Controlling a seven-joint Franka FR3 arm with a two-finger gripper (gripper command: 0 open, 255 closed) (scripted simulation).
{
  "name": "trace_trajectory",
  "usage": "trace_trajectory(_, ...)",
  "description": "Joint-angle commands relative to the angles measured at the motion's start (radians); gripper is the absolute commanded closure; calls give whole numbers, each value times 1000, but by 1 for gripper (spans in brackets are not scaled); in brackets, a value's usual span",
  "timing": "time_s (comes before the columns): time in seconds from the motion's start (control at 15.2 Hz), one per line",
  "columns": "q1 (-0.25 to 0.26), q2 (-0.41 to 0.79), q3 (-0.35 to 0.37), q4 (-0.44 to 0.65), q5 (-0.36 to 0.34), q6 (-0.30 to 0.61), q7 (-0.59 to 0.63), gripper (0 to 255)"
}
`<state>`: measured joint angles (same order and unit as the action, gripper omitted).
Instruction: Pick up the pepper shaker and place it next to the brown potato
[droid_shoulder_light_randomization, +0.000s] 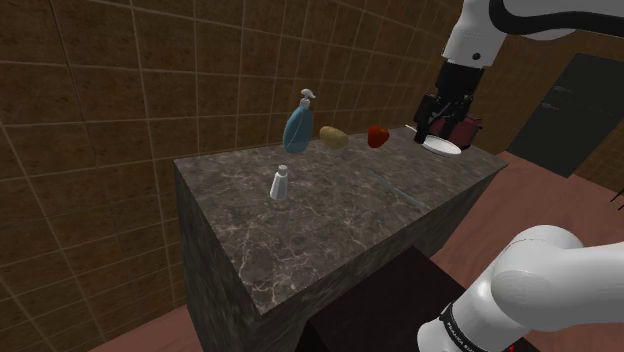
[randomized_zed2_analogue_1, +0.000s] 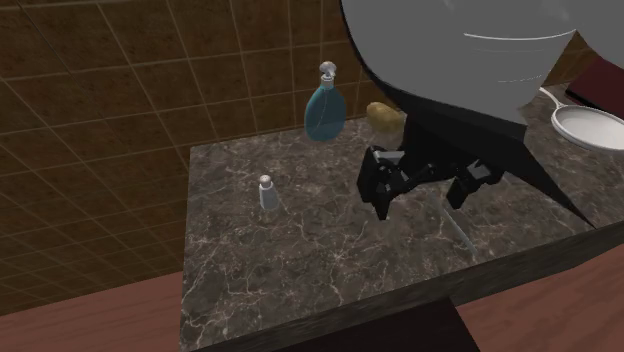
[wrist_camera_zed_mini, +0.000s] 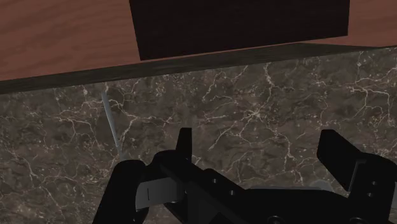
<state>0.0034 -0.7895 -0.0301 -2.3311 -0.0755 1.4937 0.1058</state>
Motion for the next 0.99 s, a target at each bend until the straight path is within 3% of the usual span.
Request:
trace_trajectory(0.0, 0, 0, 0, 0, 0, 0, 0, 0)
trace_trajectory(0.92, 62, 398, 121, 41, 26, 389, 100, 0)
